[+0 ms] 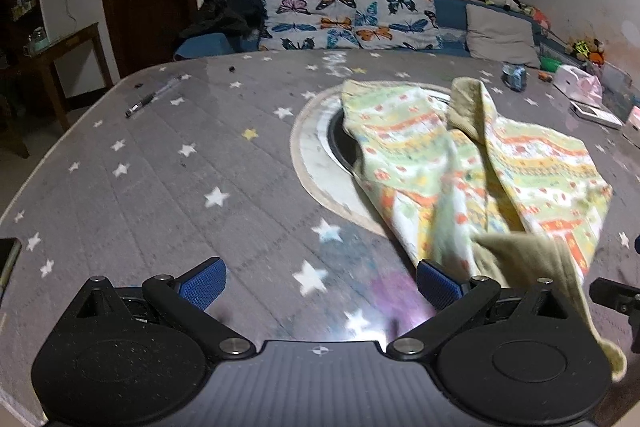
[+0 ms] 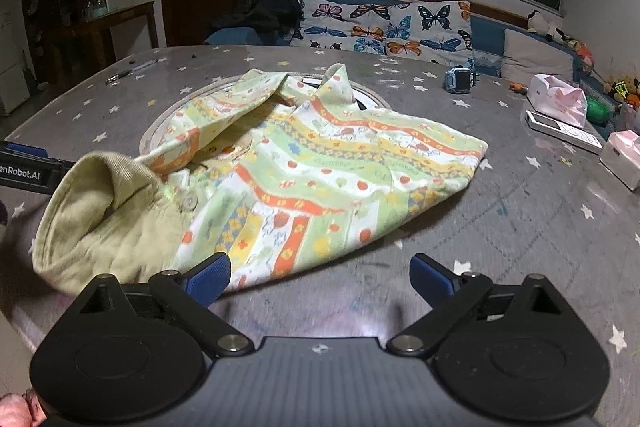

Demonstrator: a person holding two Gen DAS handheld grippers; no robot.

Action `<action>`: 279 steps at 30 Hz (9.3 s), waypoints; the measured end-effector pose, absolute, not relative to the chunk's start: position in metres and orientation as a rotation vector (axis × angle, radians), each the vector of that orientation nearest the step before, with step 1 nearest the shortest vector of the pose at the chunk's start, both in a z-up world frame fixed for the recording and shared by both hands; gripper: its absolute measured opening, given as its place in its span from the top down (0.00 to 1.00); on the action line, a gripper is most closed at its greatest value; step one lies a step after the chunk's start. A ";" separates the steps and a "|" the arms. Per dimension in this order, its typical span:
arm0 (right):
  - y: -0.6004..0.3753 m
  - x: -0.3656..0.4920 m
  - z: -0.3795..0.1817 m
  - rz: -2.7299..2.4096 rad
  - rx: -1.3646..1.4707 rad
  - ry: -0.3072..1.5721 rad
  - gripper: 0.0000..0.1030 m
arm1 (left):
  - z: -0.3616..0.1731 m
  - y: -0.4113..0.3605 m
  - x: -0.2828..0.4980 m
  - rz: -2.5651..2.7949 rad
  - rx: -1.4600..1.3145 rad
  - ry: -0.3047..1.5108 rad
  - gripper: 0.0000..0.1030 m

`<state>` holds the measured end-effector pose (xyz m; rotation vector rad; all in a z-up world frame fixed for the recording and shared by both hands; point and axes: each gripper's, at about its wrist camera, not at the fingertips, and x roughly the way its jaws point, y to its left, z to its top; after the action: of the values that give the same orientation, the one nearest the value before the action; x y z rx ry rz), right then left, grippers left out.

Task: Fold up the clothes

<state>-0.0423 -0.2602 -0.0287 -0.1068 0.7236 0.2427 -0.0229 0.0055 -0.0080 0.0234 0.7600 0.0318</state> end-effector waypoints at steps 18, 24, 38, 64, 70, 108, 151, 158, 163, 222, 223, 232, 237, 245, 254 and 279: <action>-0.257 0.031 -0.012 0.256 -0.102 0.703 0.20 | 0.021 -0.009 0.030 -0.100 0.046 0.695 0.05; -0.259 0.082 -0.004 0.262 -0.051 0.703 0.30 | 0.019 -0.037 0.067 -0.198 0.103 0.691 0.11; -0.243 0.203 -0.034 0.284 0.006 0.781 0.58 | -0.024 -0.072 0.158 -0.240 0.141 0.806 0.29; -0.366 0.080 0.018 0.069 0.154 0.603 0.97 | 0.011 0.046 0.077 0.028 -0.110 0.674 0.99; -0.353 0.079 0.010 0.121 0.148 0.627 0.91 | 0.005 0.071 0.035 0.109 -0.158 0.666 0.99; -0.390 0.043 0.029 -0.026 0.151 0.521 0.97 | -0.001 0.089 -0.072 0.134 -0.274 0.703 0.99; -0.385 0.022 -0.011 0.009 0.098 0.702 0.79 | 0.039 0.086 -0.073 0.061 -0.132 0.708 0.83; -0.345 0.064 -0.023 0.123 0.066 0.742 0.79 | 0.040 0.071 -0.032 -0.021 -0.142 0.713 0.79; -0.327 0.095 -0.033 0.168 0.043 0.772 0.79 | 0.015 0.043 0.023 -0.072 -0.094 0.771 0.79; -0.315 0.196 -0.055 0.138 -0.026 0.740 0.95 | -0.043 0.004 0.181 -0.006 0.133 0.766 1.00; -0.315 0.197 -0.054 0.139 -0.028 0.744 0.94 | -0.042 0.005 0.180 -0.010 0.124 0.771 0.99; -0.304 0.150 -0.028 0.261 -0.074 0.727 0.78 | -0.013 0.032 0.117 -0.057 0.070 0.747 0.95; -0.286 0.105 -0.026 0.349 -0.130 0.729 0.69 | -0.007 0.052 0.058 -0.061 0.064 0.729 0.76; -0.271 0.048 -0.040 0.405 -0.130 0.765 0.62 | -0.023 0.060 -0.003 -0.068 0.080 0.762 0.61; -0.268 0.022 -0.052 0.389 -0.106 0.783 0.55 | -0.038 0.049 -0.006 -0.106 0.138 0.750 0.74; -0.259 0.017 -0.054 0.367 -0.112 0.778 0.50 | -0.039 0.174 -0.089 0.395 -0.245 0.673 0.93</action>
<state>0.0170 -0.2593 -0.0538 -0.1118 0.7778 0.3668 -0.0889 0.1736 -0.0386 -0.2445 0.6727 0.3954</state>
